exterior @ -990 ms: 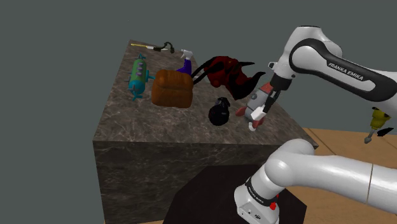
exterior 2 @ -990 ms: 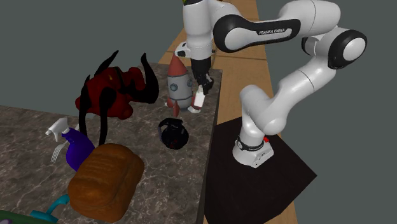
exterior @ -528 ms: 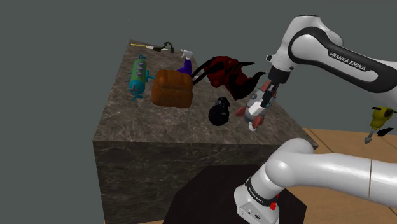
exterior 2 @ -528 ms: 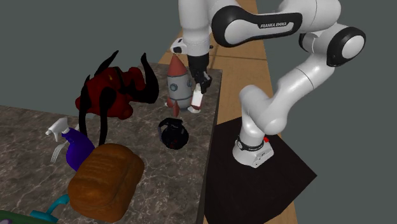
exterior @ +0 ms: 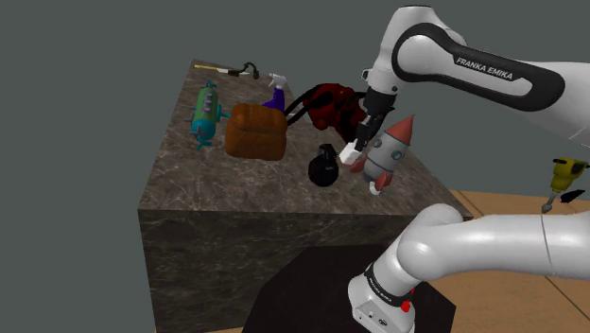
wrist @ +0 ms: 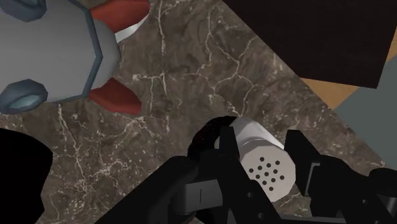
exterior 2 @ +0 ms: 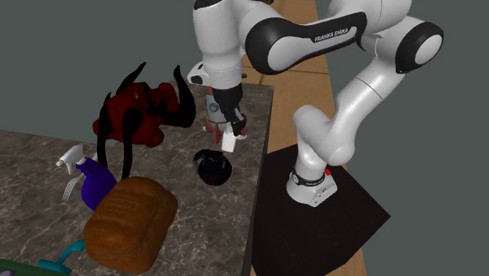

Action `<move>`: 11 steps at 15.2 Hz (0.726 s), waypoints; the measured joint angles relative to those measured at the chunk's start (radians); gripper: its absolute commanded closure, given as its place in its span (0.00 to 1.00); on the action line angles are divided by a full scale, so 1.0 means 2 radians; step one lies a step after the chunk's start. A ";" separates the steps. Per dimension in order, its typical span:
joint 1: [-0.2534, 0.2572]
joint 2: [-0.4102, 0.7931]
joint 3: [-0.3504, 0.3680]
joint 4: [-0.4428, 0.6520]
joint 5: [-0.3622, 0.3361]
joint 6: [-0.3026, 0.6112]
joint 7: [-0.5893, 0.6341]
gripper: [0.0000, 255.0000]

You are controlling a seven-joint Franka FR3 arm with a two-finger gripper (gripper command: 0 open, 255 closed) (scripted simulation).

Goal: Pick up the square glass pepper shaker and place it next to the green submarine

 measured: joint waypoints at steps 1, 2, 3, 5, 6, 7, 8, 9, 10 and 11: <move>0.004 0.014 0.007 0.006 0.006 0.007 0.008 1.00; 0.007 0.022 0.013 0.013 0.012 0.007 0.016 1.00; 0.011 0.034 0.020 0.023 0.018 0.010 0.024 1.00; 0.018 0.063 0.035 0.041 0.029 0.019 0.043 1.00; 0.022 0.076 0.043 0.048 0.035 0.025 0.053 1.00; 0.025 0.093 0.049 0.063 0.040 0.025 0.061 1.00; 0.029 0.109 0.058 0.076 0.045 0.029 0.071 1.00; 0.031 0.126 0.063 0.090 0.048 0.032 0.078 1.00; 0.034 0.140 0.069 0.104 0.051 0.031 0.086 1.00; 0.037 0.157 0.076 0.120 0.055 0.033 0.095 1.00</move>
